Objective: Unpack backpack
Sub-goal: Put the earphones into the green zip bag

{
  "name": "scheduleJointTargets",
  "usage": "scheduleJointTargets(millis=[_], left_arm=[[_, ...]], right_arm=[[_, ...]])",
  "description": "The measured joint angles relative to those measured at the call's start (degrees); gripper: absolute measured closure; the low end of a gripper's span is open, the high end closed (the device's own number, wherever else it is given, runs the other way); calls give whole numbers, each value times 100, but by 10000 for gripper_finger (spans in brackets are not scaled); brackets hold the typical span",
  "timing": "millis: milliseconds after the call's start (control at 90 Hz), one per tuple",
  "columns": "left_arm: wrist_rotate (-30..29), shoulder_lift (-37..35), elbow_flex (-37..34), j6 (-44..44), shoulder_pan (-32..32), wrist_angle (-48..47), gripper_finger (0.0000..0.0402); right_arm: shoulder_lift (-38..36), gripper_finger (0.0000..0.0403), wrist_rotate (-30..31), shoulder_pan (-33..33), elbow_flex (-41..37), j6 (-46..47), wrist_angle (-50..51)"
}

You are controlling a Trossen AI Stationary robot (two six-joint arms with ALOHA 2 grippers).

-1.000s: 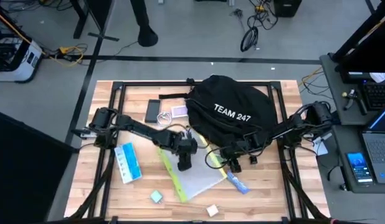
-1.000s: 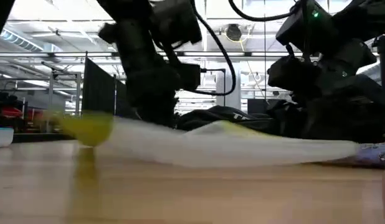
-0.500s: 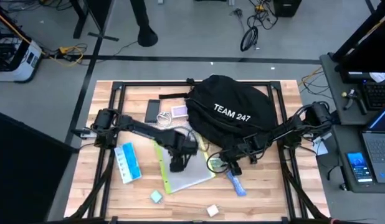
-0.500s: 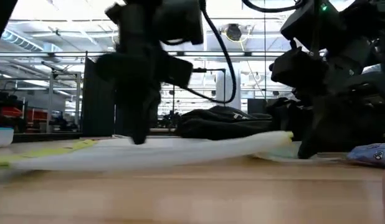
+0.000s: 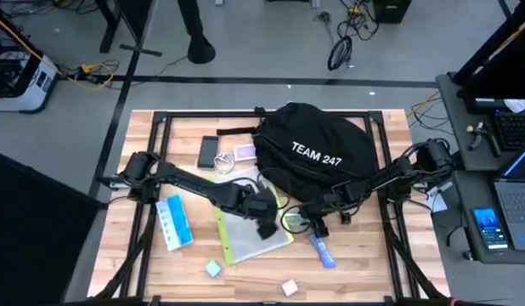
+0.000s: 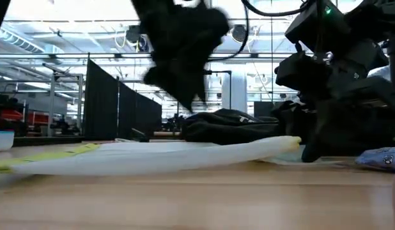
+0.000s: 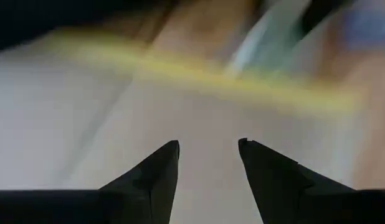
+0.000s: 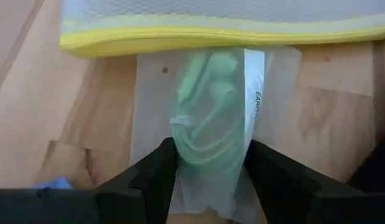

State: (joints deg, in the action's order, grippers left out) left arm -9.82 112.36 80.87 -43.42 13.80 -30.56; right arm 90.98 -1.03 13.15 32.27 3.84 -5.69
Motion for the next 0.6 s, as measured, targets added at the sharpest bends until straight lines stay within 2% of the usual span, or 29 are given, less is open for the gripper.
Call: scheduleJointTargets(millis=[144,233,289,511,600], left_arm=[[198,520,-106,-128,207,-102,238],[522,576,-78,-103,386,-365,238],[526,593,-62,-43,554,-517,238],[616,473,-68,442,1133,-1781,238],[611,450,-56,333,1177,-2210,238]], right_arm=[[0,222,-4,-88,0,91,0],[-2,222,5,-114,0,104,13],[-2,222,4,-114,4,98,26],[-7,222,-3,-115,4,-109,52],[-7,222,-4,-121,4,-202,30]])
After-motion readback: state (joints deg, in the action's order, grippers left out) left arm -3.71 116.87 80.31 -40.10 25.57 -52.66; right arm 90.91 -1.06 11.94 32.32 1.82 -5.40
